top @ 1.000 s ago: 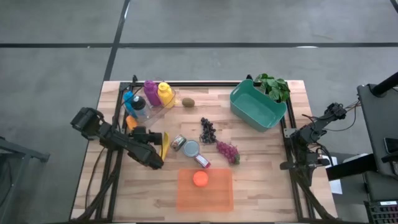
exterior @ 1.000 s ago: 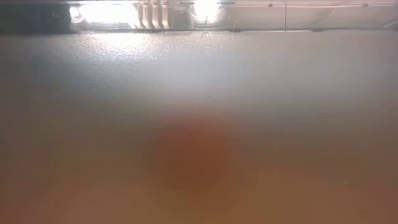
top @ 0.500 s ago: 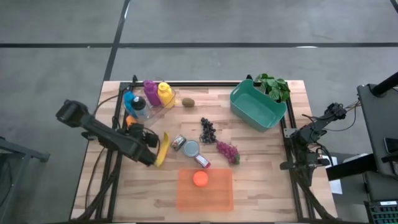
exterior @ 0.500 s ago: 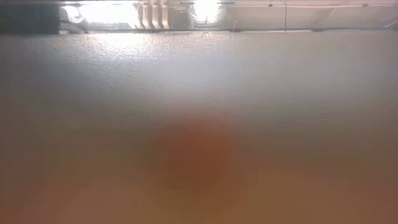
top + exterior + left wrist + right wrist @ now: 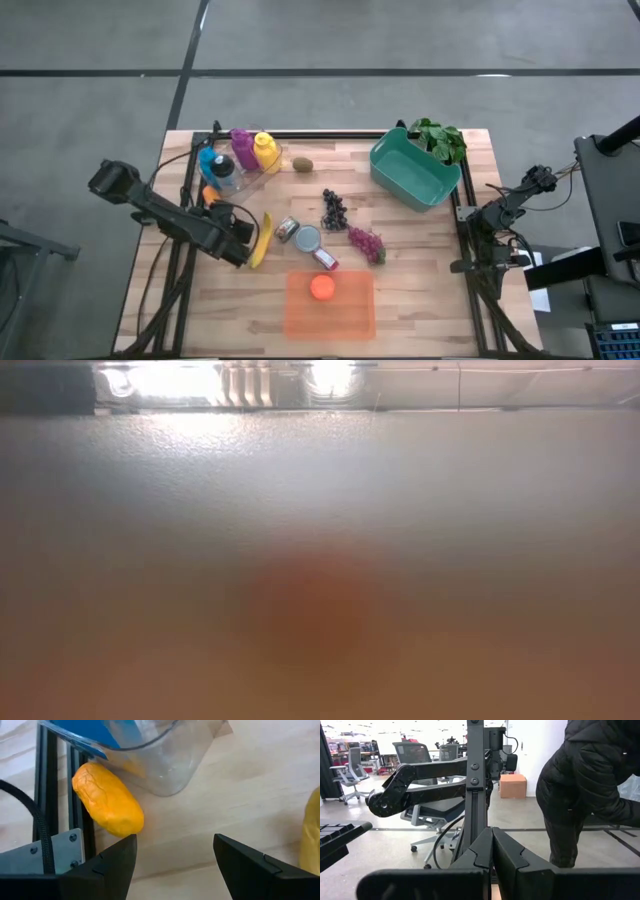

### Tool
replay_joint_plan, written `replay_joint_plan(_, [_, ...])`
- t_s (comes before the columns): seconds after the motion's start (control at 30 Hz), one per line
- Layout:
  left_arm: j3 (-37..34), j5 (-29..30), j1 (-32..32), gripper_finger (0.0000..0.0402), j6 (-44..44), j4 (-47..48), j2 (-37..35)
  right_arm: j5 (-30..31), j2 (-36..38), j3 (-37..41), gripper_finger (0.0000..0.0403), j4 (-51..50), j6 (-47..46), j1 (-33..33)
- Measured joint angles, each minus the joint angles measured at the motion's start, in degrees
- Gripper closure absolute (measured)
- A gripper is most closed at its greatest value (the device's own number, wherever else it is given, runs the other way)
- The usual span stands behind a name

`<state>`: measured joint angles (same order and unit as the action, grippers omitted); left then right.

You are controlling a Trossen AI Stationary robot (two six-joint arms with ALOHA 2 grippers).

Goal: Pick & Place Food Item
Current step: Put the yellow mango into the orange bin

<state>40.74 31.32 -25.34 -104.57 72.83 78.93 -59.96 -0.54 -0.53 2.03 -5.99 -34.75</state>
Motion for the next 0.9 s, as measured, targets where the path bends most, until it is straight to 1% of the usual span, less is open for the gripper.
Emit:
replay_joint_plan(0.07, [0.19,0.60,0.58,0.0135,-4.97,0.82,0.98,0.00,0.00,0.01,0.0395,0.01,0.00,0.00])
replay_joint_plan(0.13, [0.09,-0.41,0.93,0.0135,-14.02,1.05,2.00,0.00,0.00,0.02,0.0395,-0.01,0.01,0.00])
replay_joint_plan(0.23, [0.08,0.69,0.91,0.0135,-19.47,0.93,4.69,0.00,0.00,0.01,0.0395,0.00,0.00,0.00])
replay_joint_plan(0.33, [0.08,1.02,1.00,0.0135,-26.30,0.95,9.17,0.00,0.00,0.00,0.0395,0.01,-0.01,0.00])
replay_joint_plan(0.5, [0.12,1.67,0.96,0.0135,-29.64,1.27,18.01,0.00,0.00,0.01,0.0395,0.01,0.00,-0.01])
replay_joint_plan(0.63, [0.22,1.89,1.01,0.0135,-34.13,1.47,23.16,0.00,0.00,0.01,0.0395,0.00,0.00,-0.01])
replay_joint_plan(0.77, [0.23,2.11,1.72,0.0135,-35.41,1.69,25.33,0.00,0.00,0.00,0.0395,0.01,0.00,-0.01])
replay_joint_plan(0.9, [0.23,1.78,2.79,0.0135,-35.19,1.68,25.53,0.00,0.00,0.01,0.0395,0.00,0.01,-0.02])
